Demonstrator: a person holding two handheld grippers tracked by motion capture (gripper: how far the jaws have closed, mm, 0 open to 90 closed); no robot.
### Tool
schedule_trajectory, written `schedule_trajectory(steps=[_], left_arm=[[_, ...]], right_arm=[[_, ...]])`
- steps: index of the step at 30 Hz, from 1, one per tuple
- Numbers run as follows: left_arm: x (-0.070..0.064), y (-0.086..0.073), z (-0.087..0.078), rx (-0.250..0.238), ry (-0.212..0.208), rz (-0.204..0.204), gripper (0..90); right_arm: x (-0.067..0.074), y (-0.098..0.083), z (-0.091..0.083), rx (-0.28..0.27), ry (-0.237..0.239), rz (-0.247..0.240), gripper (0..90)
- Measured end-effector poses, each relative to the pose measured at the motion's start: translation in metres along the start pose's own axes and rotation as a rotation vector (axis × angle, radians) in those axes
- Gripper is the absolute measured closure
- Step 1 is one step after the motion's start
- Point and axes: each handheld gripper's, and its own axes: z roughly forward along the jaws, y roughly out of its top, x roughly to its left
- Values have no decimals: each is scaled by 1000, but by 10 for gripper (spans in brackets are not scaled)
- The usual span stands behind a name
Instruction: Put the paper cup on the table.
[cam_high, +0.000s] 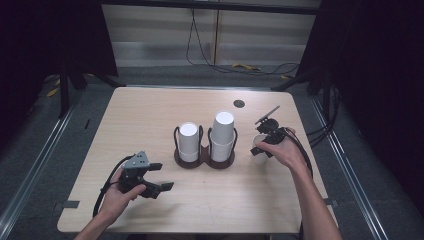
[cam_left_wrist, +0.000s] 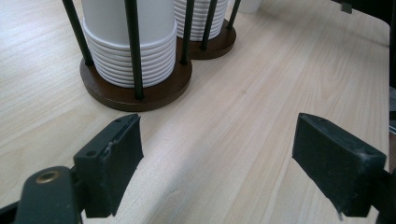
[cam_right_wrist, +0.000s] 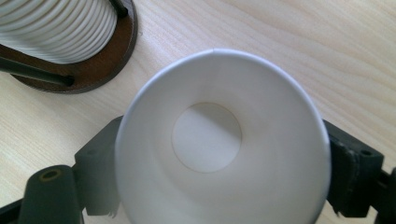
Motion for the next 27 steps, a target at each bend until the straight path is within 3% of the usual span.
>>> schedule_trajectory(steps=[9, 12, 19, 27], left_arm=[[0, 0, 0, -4, 4, -3, 159], [1, 0, -1, -3, 6, -3, 160], [4, 5, -10, -32, 46, -14, 161], [4, 6, -18, -33, 81, 20, 162]], right_arm=[[-3, -18, 5, -76, 25, 57, 155], [-1, -21, 4, -101, 11, 69, 155], [0, -37, 7, -156, 28, 110, 158], [-1, -49, 1, -214, 41, 132, 144]])
